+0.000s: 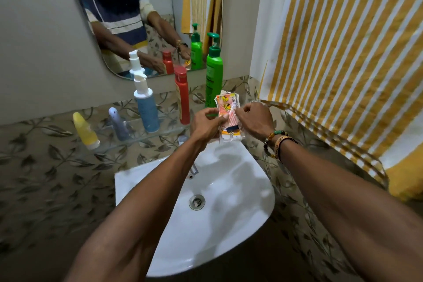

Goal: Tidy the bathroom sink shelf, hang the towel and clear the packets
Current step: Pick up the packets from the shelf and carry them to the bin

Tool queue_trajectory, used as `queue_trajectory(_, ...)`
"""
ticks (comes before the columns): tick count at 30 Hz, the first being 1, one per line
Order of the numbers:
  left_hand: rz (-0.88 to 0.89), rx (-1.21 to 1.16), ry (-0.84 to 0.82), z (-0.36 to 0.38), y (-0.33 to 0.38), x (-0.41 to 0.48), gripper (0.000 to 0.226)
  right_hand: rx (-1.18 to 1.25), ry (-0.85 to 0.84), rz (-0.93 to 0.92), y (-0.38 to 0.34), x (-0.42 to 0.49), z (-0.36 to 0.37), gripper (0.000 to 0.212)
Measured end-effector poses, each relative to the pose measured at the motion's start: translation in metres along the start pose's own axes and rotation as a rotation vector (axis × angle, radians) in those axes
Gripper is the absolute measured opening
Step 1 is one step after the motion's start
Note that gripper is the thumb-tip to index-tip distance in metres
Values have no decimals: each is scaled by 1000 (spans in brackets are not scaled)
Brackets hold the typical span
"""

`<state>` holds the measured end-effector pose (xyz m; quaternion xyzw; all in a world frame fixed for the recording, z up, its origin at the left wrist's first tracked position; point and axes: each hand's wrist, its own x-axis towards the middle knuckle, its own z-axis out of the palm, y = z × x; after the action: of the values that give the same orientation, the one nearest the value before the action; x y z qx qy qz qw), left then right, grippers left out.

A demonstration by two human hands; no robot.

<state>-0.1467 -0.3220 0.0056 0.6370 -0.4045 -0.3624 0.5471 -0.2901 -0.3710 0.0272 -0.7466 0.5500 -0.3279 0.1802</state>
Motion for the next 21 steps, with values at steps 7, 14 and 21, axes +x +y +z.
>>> queue_trajectory(7,60,1,168,-9,1,-19,40,181,17,-77,2,-2,18,31)
queue_trajectory(14,30,45,236,-20,2,-37,28,285,-25,-103,-5,-16,23,31)
queue_trajectory(21,46,10,287,-36,8,-60,24,329,-59,-158,-21,-32,17,28)
